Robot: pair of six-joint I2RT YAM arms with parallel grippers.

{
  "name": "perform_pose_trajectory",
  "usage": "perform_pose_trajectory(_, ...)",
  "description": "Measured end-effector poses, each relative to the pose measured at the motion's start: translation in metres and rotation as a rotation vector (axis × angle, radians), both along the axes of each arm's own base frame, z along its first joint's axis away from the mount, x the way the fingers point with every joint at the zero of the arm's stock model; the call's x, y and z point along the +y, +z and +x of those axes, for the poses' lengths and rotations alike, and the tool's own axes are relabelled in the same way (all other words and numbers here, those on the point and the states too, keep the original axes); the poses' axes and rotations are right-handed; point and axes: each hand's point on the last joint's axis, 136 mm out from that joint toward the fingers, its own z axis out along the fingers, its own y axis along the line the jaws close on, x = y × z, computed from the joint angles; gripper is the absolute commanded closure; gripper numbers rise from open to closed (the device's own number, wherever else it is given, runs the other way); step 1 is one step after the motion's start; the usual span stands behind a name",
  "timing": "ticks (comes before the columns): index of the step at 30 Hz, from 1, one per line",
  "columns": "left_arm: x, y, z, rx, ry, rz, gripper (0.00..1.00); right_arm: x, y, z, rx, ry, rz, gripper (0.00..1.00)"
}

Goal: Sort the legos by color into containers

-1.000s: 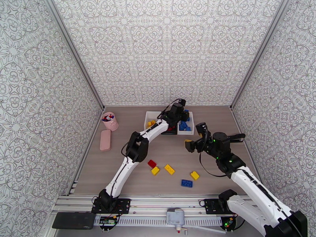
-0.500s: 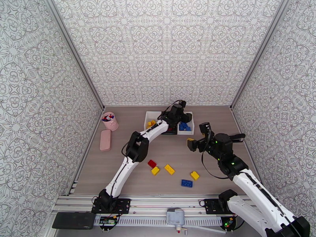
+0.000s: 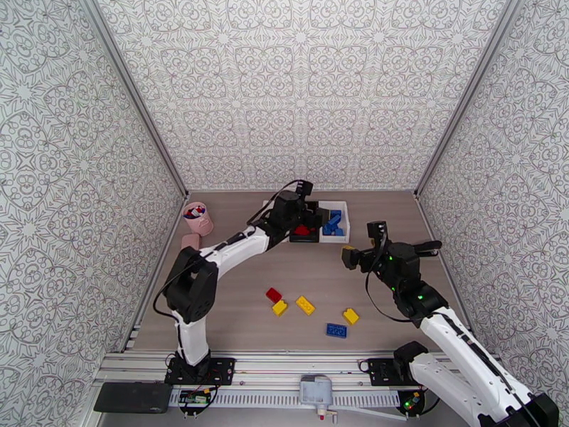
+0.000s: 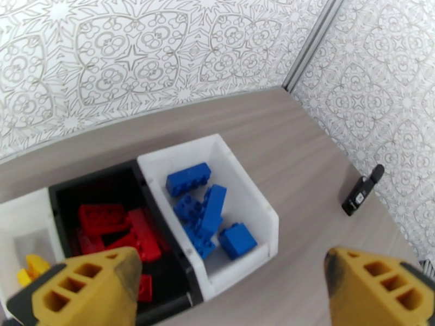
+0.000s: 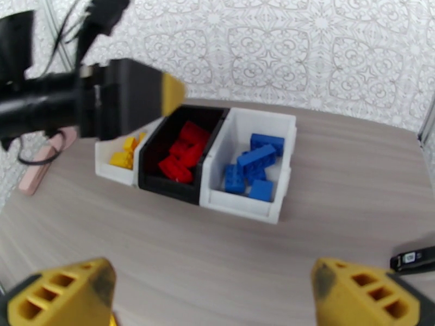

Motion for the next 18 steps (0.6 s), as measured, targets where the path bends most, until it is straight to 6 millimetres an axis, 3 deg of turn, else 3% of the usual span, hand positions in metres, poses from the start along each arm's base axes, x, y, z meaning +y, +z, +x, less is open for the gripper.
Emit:
perform_pose_trajectory(7,0.035,-0.01,-0.07,-0.065,-0.1,0.116,0.0,-0.013,-0.012,0.001,0.059,-0.091,0.011,0.01)
perform_pose_trajectory(13,0.033,0.01,-0.123,-0.134,-0.28,0.115,0.0,-0.024,-0.035,-0.001,0.179,-0.179,0.027,0.02)
perform_pose_trajectory(18,0.03,-0.014,-0.159,-0.127,-0.461,0.164,0.0,-0.026,-0.053,-0.006,0.28,-0.224,0.06,0.03)
